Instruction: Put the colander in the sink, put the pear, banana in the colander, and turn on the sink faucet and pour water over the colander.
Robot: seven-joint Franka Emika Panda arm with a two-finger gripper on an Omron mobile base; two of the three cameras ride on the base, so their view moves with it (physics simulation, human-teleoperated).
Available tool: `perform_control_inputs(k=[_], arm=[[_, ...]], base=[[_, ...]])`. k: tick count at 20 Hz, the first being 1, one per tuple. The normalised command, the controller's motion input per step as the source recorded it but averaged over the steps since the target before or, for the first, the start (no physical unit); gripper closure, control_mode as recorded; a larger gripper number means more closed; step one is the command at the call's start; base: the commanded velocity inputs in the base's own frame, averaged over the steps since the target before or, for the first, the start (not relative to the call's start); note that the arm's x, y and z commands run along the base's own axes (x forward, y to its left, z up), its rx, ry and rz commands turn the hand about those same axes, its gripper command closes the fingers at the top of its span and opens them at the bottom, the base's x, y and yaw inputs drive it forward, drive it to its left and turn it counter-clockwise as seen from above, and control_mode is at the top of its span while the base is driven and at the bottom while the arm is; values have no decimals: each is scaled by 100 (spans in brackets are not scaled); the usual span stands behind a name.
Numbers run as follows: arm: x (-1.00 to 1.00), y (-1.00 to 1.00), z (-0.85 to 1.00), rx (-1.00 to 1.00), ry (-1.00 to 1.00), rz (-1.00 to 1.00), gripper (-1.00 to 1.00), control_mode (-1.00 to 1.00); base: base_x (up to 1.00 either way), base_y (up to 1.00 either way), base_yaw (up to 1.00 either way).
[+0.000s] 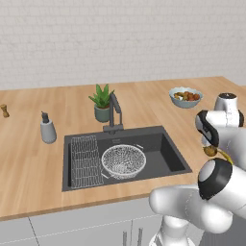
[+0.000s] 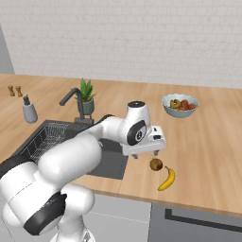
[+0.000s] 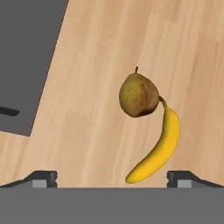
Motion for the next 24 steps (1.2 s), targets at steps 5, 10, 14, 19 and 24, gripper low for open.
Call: perform_control_inputs(k=[5, 10, 14, 19, 24], arm=[[24, -21, -27, 0, 1, 4, -100, -100], [31, -5, -33, 0, 1, 1, -100, -100], [30, -18, -32, 0, 0, 0, -100, -100], [24, -10, -33, 0, 0, 0, -100, -100], [25, -3, -35, 0, 0, 0, -100, -100]], base=[[0, 0, 0], [0, 0, 0], [0, 0, 0], [0, 0, 0], [0, 0, 0]])
